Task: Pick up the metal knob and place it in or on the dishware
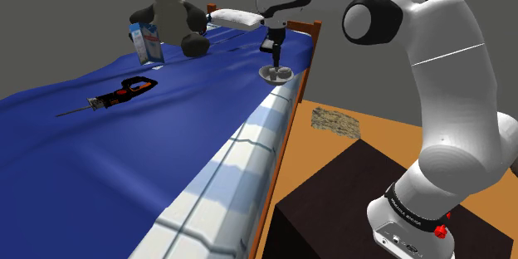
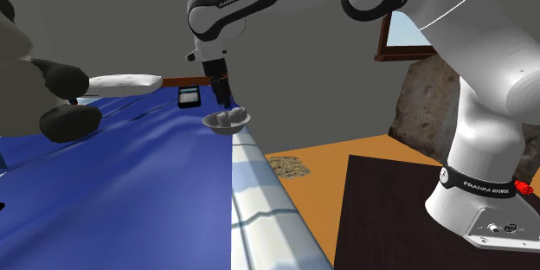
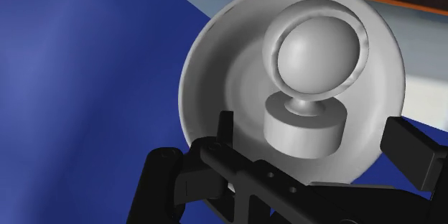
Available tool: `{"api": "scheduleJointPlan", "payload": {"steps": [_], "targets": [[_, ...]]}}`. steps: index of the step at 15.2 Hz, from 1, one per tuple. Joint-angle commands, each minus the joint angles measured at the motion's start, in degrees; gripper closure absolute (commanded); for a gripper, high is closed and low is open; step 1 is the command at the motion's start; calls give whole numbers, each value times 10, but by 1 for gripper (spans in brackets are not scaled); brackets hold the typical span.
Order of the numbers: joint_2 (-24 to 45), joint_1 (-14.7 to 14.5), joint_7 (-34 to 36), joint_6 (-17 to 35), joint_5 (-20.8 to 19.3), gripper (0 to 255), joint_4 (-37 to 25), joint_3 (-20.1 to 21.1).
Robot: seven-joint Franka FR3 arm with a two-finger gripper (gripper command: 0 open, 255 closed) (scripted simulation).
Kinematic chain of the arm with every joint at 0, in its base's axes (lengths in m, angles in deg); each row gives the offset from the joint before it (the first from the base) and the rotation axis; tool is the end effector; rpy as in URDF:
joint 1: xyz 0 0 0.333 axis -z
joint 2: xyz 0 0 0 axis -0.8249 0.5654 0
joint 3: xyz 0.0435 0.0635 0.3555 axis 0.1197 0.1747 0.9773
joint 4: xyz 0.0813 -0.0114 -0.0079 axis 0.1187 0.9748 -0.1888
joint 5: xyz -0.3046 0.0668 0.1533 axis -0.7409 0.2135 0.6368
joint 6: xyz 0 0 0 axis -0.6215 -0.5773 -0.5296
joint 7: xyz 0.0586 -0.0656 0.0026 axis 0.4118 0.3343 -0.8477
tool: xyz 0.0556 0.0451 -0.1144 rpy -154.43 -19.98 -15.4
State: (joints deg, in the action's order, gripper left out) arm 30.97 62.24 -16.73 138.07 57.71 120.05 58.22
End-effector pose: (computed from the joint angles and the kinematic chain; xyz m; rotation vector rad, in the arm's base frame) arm 0.7096 -0.1251 0.3693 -2.8765 -1.1360 0.2566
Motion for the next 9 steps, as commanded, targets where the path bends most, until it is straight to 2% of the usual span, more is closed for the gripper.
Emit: {"api": "scheduleJointPlan", "payload": {"steps": [1, 2, 9], "targets": [[0, 0, 0, -35, 0, 0, -34, 0], [4, 0, 0, -53, 0, 0, -56, 0], [4, 0, 0, -53, 0, 0, -56, 0]]}}
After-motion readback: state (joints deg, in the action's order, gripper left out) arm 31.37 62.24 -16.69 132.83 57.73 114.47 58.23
